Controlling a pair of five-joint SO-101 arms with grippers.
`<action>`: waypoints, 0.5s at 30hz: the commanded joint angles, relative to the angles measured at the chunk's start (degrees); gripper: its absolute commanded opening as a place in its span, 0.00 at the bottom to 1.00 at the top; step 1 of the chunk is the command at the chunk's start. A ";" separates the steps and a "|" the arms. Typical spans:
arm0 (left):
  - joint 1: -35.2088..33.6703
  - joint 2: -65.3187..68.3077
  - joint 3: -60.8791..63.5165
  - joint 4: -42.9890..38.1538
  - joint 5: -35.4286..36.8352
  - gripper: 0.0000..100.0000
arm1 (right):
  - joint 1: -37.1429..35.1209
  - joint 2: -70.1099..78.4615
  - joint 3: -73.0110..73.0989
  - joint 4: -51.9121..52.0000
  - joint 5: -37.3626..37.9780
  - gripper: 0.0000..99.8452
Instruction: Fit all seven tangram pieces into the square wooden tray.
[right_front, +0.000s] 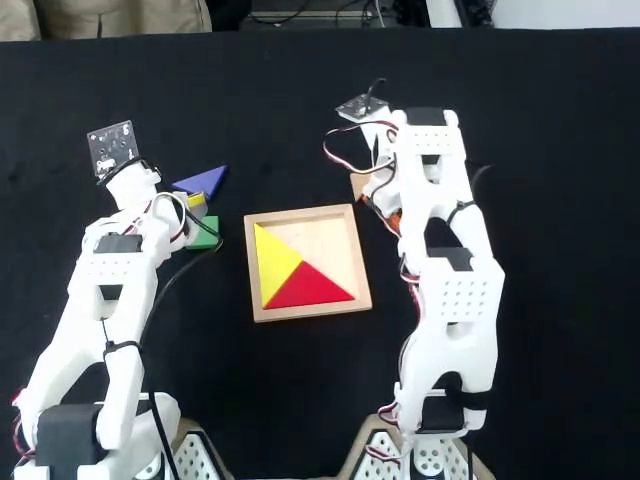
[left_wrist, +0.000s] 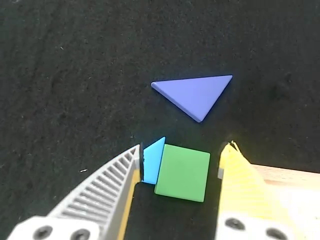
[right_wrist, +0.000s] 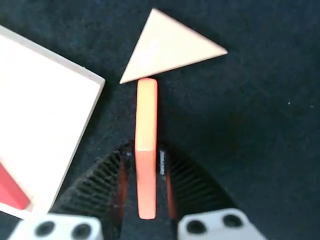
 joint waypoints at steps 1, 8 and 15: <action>-0.75 -0.35 -0.48 -1.23 0.18 0.26 | 1.49 -1.01 -4.53 3.16 -1.14 0.01; -0.84 -0.35 -0.48 -1.14 0.35 0.26 | -3.16 -11.65 -11.56 17.58 -12.66 0.01; -0.84 -0.53 0.31 -1.14 0.35 0.26 | -13.10 -32.92 9.63 16.18 -24.62 0.01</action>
